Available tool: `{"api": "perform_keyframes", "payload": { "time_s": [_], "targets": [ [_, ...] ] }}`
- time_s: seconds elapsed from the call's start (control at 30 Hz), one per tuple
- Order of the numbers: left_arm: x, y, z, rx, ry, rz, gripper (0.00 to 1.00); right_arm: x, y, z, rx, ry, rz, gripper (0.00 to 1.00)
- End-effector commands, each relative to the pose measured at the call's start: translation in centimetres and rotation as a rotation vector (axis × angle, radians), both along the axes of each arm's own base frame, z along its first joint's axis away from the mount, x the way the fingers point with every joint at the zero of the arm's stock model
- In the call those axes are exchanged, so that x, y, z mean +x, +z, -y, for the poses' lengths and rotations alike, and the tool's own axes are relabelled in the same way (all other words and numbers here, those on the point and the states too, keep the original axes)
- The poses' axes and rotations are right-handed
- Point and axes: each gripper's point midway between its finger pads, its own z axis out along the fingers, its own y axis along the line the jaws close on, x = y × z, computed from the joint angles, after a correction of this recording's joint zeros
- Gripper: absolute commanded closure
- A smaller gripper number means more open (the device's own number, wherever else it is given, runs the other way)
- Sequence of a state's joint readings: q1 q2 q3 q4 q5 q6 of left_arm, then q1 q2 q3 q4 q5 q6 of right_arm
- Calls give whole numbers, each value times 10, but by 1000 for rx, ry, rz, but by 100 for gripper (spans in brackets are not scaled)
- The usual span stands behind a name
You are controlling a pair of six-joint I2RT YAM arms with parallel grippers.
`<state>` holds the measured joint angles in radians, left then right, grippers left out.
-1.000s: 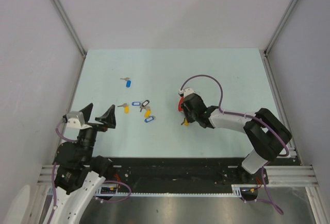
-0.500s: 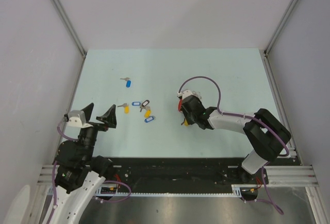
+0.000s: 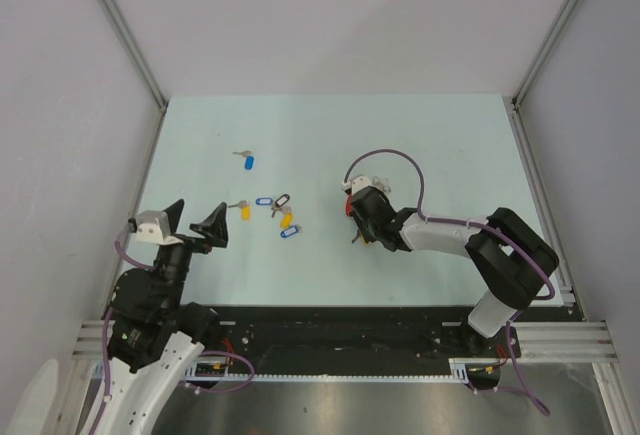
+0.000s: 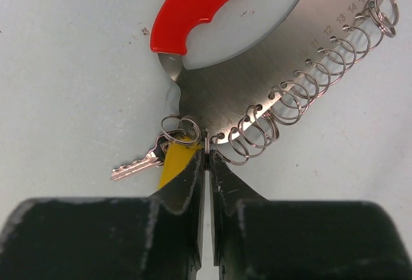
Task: Put the keys on the keyring
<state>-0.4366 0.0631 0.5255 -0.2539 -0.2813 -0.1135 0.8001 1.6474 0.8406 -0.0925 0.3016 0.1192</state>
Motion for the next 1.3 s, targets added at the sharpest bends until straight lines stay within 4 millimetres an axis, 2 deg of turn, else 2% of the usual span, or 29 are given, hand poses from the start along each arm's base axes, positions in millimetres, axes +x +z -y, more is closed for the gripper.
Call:
{"api": "perform_keyframes", "payload": {
  "time_s": [0.0, 0.1, 0.3, 0.47, 0.67, 0.73, 0.93, 1.03, 1.07, 1.13, 1.27],
  "targets": [
    [0, 4, 4, -2, -22, 1, 0, 11, 15, -8, 3, 10, 58, 95],
    [0, 4, 6, 4, -33, 1, 0, 9, 26, -12, 11, 38, 80, 100],
    [3, 0, 18, 32, -86, -6, 0, 11, 57, -15, 44, 73, 147, 100],
    [6, -1, 31, 56, -142, -13, 0, 12, 73, -21, 66, 131, 188, 100],
    [14, -10, 59, 108, -270, -70, 0, 13, 85, -32, 79, 230, 221, 100],
    [15, -17, 74, 129, -346, -103, 0, 10, 88, -36, 92, 267, 226, 100],
    [26, -27, 91, 160, -413, -184, 0, 6, 101, -39, 139, 336, 232, 100],
    [30, -24, 94, 161, -416, -194, 0, 5, 109, -38, 184, 364, 238, 100],
    [33, -24, 95, 163, -417, -203, 0, 12, 118, -37, 212, 362, 273, 100],
    [37, -22, 97, 162, -416, -200, 0, 5, 126, -45, 274, 440, 272, 100],
    [44, -18, 106, 178, -447, -201, 0, 4, 142, -44, 323, 490, 294, 100]
  ]
}}
